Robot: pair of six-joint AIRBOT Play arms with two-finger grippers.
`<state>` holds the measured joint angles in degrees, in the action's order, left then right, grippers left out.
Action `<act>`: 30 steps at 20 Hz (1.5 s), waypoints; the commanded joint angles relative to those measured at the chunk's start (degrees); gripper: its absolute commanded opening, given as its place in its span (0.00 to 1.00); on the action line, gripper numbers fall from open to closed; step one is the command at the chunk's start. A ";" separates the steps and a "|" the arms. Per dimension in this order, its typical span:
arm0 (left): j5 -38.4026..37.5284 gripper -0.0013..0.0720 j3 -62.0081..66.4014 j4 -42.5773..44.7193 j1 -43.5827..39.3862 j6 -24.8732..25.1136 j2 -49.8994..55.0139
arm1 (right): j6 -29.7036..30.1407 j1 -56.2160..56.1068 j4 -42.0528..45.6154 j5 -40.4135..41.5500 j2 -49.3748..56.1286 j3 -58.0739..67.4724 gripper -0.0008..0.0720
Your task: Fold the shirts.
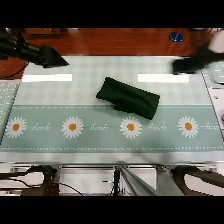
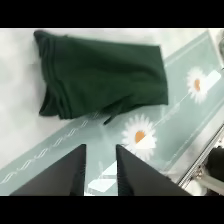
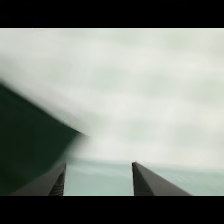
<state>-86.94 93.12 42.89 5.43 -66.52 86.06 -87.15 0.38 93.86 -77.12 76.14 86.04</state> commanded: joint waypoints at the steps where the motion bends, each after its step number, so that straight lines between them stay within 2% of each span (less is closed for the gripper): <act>1: -5.46 0.38 -0.13 15.82 -0.66 -6.05 4.09 | 5.05 21.99 5.14 -14.58 -3.63 -2.14 0.66; 3: -5.68 0.38 -2.21 24.76 -1.16 -7.98 4.11 | 7.04 34.36 -15.45 -13.73 -3.63 -9.62 0.67; 4: -5.64 0.38 -3.26 25.75 -1.16 -8.63 3.93 | 9.49 38.64 -24.61 -12.76 -3.63 -14.34 0.77; 6: -5.46 0.38 -4.37 25.66 -1.27 -8.81 3.91 | 14.93 42.69 -39.10 -8.24 -3.63 -25.18 0.81; 9: -5.49 0.38 -4.55 25.70 -1.73 -9.20 3.85 | 20.11 39.52 -48.00 3.28 -3.56 -40.87 0.81; 12: -5.49 0.38 -4.55 25.73 -1.88 -9.60 3.37 | 23.74 33.40 -56.46 16.87 -2.99 -51.23 0.81; 17: -5.51 0.37 -4.52 25.70 -1.88 -9.88 2.89 | 30.14 19.19 -72.59 26.01 4.28 -52.70 0.81; 21: -6.16 0.37 -4.52 25.70 -1.90 -9.86 2.89 | 31.12 7.23 -80.35 31.82 9.51 -50.03 0.78; 22: -6.16 0.37 -4.52 25.70 -1.90 -9.86 2.86 | 31.08 4.96 -80.61 31.98 10.51 -48.39 0.68; 23: -6.16 0.37 -4.52 25.70 -1.90 -9.86 2.86 | 31.10 3.41 -80.61 31.95 11.08 -46.73 0.47; 24: -6.16 0.37 -4.52 25.70 -1.88 -9.86 2.84 | 31.10 3.02 -80.50 31.71 11.13 -44.83 0.20; 25: -6.16 0.37 -4.52 25.70 -1.90 -9.84 2.84 | 31.04 3.32 -80.48 29.42 11.13 -42.38 0.04; 27: -6.14 0.37 -4.52 25.70 -1.88 -9.84 2.84 | 30.71 5.79 -79.62 22.36 9.73 -36.87 0.04; 28: -6.12 0.37 -4.52 25.68 -1.92 -9.84 2.84 | 28.74 7.69 -77.72 18.60 7.93 -33.86 0.04; 30: -5.92 0.37 -4.52 25.68 -2.27 -9.84 2.86 | 20.76 11.65 -68.89 13.14 2.95 -27.76 0.04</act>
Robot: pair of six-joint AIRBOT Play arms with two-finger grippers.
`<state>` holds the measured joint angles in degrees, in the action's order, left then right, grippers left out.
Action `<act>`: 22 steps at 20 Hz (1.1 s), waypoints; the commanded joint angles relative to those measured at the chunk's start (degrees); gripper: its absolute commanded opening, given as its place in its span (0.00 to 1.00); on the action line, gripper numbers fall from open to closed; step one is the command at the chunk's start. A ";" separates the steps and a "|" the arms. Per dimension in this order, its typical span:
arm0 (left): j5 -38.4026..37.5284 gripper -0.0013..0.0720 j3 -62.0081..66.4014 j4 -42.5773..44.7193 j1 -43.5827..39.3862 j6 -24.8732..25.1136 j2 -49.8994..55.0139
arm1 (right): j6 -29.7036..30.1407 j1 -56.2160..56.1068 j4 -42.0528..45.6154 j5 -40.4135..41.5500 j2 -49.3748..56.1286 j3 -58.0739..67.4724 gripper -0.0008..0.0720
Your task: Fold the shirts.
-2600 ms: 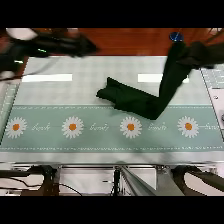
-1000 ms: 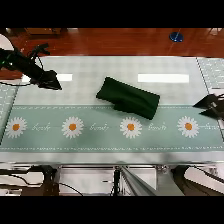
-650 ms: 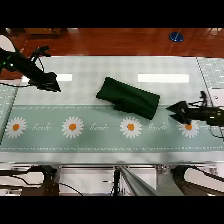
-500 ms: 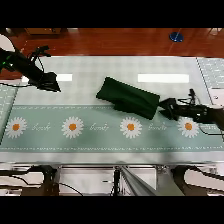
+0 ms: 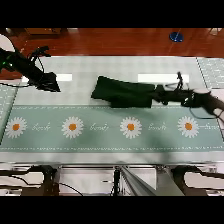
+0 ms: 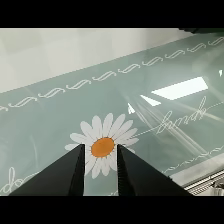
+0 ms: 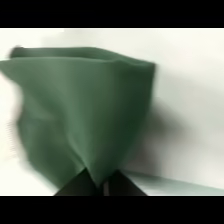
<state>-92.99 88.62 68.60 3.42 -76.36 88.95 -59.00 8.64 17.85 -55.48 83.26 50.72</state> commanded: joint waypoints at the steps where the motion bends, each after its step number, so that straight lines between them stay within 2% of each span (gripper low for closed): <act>1: 0.42 0.37 -0.02 -0.17 -0.55 0.00 -0.02 | -12.94 5.68 14.47 -10.91 -7.34 11.26 0.04; 3: 0.94 0.37 -0.02 -0.57 -1.40 0.00 -0.02 | -21.38 10.60 28.37 -16.09 -13.09 18.25 0.04; 6: 1.05 0.37 -0.02 -0.68 -3.21 0.02 0.02 | -27.30 20.57 39.60 -24.39 -19.76 25.62 0.04; 13: 2.25 0.37 -0.02 -1.09 -6.56 2.19 0.02 | -28.87 47.87 60.48 -51.21 -22.32 29.92 0.04; 15: 4.24 0.37 -0.02 -1.11 -6.67 2.97 0.02 | -29.99 55.19 63.98 -51.30 -24.39 29.90 0.03; 17: 5.81 0.37 -0.02 -1.07 -6.64 4.55 0.02 | -30.45 60.81 72.26 -51.28 -26.23 29.79 0.03; 22: 9.16 0.37 0.00 -1.01 -6.54 8.31 0.02 | -29.86 74.10 76.74 -51.23 -29.92 23.39 0.03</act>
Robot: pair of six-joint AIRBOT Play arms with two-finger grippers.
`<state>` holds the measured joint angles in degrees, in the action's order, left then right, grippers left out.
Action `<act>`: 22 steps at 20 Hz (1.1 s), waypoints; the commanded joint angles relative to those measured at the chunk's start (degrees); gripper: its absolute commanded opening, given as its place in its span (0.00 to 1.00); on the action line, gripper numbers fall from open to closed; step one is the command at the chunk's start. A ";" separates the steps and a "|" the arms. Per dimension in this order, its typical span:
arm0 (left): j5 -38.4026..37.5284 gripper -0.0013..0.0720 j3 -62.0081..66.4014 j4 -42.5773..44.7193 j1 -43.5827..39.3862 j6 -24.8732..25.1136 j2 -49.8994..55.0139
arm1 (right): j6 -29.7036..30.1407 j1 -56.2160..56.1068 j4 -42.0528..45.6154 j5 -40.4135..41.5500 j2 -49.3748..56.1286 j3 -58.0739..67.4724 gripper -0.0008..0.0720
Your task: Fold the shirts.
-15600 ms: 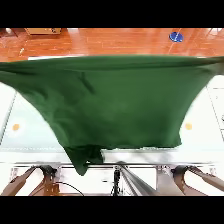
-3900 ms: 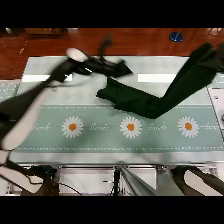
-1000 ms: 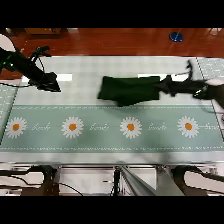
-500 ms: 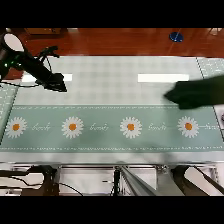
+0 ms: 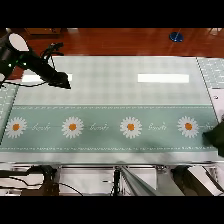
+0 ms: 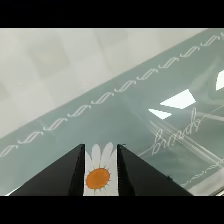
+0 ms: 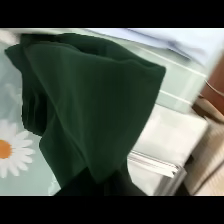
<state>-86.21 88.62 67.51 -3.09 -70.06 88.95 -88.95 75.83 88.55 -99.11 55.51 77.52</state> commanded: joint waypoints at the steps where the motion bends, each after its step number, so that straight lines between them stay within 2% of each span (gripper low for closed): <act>1: 2.82 0.37 0.00 0.07 -0.02 2.08 0.02 | 0.09 8.26 8.39 -7.63 -3.02 -6.08 0.03; 4: 3.87 0.37 0.00 0.11 -0.02 2.14 0.02 | 0.59 10.67 14.91 -7.56 -5.57 -15.65 0.03; 7: 3.98 0.37 0.00 1.42 -0.02 2.14 0.02 | 0.83 10.88 26.58 -6.45 -6.29 -25.73 0.04; 11: 3.98 0.37 0.13 2.21 -0.02 2.14 0.02 | -0.26 10.91 39.28 2.80 -6.32 -34.64 0.04; 15: 3.96 0.37 1.40 2.21 -0.02 2.10 0.02 | -2.78 10.91 39.41 15.04 -6.25 -37.97 0.04; 19: 3.98 0.37 2.67 2.21 -0.02 2.05 0.02 | -3.10 10.91 39.04 21.88 -6.25 -37.97 0.04; 20: 3.98 0.37 2.75 2.21 -0.02 2.05 0.02 | -3.13 10.91 38.34 22.91 -6.25 -37.97 0.12; 21: 3.98 0.37 2.75 2.21 -0.02 2.05 0.02 | -2.12 10.91 37.40 23.56 -6.25 -37.97 0.51; 22: 3.98 0.37 2.75 2.21 -0.02 2.05 0.02 | -0.94 10.91 37.46 23.54 -6.25 -37.97 0.71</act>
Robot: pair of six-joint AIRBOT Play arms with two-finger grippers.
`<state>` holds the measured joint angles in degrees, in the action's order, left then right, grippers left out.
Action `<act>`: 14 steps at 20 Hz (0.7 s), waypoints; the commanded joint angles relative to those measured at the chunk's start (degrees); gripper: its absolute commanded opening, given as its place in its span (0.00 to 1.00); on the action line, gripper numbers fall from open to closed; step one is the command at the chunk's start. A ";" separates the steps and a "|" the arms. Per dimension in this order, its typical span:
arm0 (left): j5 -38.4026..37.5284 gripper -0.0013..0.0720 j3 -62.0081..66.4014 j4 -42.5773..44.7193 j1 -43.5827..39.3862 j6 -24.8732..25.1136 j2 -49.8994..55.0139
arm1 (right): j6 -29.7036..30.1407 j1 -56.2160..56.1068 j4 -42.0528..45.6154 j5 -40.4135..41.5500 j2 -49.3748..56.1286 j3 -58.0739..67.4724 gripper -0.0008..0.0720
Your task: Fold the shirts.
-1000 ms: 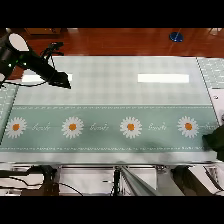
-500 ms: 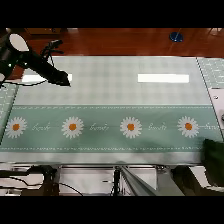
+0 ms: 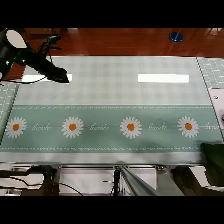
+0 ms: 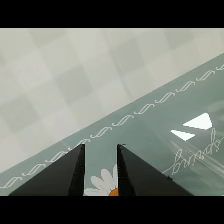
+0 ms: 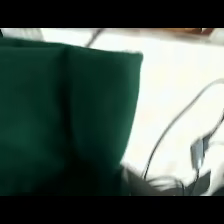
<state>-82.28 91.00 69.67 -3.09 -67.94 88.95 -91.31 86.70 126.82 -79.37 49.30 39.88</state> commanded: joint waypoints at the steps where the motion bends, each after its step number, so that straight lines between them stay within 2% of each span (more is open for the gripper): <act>1: 0.04 0.37 0.37 0.04 -0.02 -0.15 0.02 | 2.05 0.04 1.22 3.74 -0.07 -0.33 0.71; 4: 0.02 0.37 0.37 0.04 -0.02 -0.22 0.02 | 0.31 0.02 11.76 1.92 -0.07 -0.02 0.71; 5: 0.07 0.37 0.37 0.04 -0.02 -0.20 0.04 | -2.58 0.02 10.99 2.93 -0.07 1.09 0.69; 6: 0.28 0.37 0.37 0.07 -0.02 -0.20 0.09 | -3.54 -0.57 6.19 5.29 -0.07 3.26 0.63; 7: 0.87 0.37 0.37 0.07 -0.02 -0.20 0.17 | -3.39 -2.23 -4.24 10.36 -0.07 7.19 0.63; 8: 1.86 0.37 0.37 0.07 -0.02 -0.20 0.31 | -3.72 -5.01 -19.98 18.45 -0.04 12.55 0.62; 9: 3.45 0.39 0.37 0.04 -0.02 -0.20 0.46 | -6.21 -8.00 -37.42 31.17 0.68 17.33 0.56; 10: 5.73 0.39 0.37 -0.02 -0.02 -0.20 0.48 | -5.97 -12.31 -60.30 46.51 3.32 21.84 0.56; 11: 8.96 0.40 0.37 -0.48 -0.02 -0.22 0.44 | -0.72 -17.92 -82.79 55.06 7.78 26.80 0.57; 12: 12.46 0.39 0.37 -2.10 -0.02 -0.22 0.44 | 11.82 -24.81 -102.55 52.59 14.01 34.25 0.57; 13: 16.00 0.40 0.37 -4.96 -0.04 -0.22 0.44 | 22.49 -30.84 -111.97 43.95 20.00 41.62 0.56; 14: 18.78 0.40 0.37 -8.50 -0.04 -0.22 0.44 | 26.27 -37.44 -114.12 34.42 25.97 48.70 0.47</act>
<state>-72.44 91.33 67.22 -3.09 -68.16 89.34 -89.21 69.97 70.85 -45.06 57.82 65.30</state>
